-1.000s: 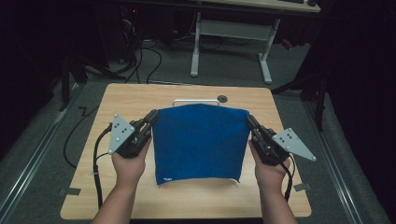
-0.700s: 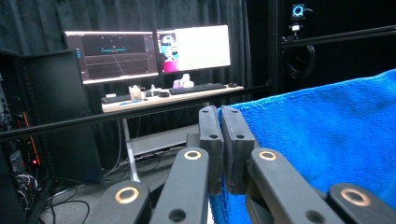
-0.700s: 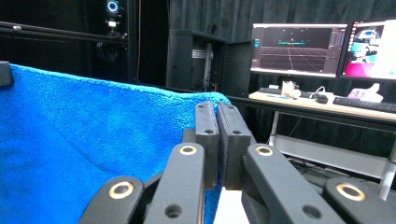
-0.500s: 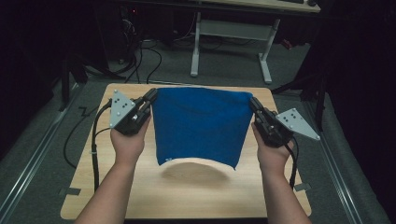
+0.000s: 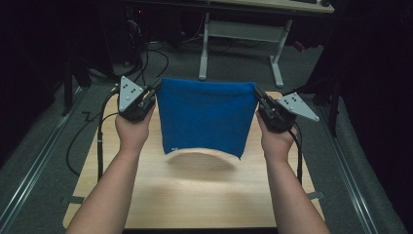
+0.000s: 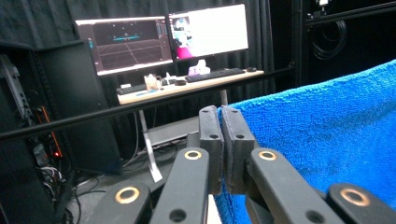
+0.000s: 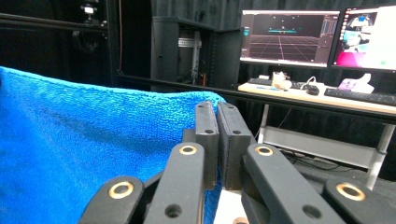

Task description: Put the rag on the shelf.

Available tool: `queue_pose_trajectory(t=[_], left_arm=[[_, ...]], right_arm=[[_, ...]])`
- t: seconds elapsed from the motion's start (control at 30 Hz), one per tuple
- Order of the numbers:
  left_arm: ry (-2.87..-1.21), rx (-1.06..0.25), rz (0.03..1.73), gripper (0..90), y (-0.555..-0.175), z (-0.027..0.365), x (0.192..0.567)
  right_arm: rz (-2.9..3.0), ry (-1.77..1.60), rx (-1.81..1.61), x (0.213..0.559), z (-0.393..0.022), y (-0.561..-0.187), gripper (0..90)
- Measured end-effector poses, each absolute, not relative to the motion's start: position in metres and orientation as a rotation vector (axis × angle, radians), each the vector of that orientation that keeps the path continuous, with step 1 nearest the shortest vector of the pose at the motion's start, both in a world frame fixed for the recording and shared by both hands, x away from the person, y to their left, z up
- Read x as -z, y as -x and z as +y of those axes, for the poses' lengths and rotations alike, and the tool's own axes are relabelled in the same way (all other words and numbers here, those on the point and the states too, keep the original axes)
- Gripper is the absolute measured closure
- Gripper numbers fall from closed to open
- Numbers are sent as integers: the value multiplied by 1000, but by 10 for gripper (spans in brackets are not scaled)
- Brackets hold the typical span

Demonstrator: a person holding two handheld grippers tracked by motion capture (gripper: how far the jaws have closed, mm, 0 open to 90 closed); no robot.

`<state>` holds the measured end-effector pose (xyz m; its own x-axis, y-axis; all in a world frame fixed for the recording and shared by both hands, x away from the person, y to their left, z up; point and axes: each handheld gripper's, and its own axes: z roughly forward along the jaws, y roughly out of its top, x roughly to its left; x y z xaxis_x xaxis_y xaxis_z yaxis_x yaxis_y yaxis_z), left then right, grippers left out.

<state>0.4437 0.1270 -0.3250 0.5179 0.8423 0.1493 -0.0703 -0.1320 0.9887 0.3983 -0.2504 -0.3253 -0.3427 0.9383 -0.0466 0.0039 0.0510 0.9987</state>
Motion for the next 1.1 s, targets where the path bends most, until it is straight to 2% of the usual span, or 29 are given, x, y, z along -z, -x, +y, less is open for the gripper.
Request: queue_pose_trajectory(t=[0.73, 1.0, 1.1], left_arm=[[-1572, -1000, 707, 883, -502, 115, 300], [-1665, -961, 783, 882, -530, 112, 331], [-1687, -909, 818, 883, -535, 115, 347]], right_arm=[[1506, -1011, -1336, 304, -253, -464, 883], [1558, -1049, -1288, 321, -251, -492, 884], [1592, -1061, -1262, 333, -249, -499, 884]])
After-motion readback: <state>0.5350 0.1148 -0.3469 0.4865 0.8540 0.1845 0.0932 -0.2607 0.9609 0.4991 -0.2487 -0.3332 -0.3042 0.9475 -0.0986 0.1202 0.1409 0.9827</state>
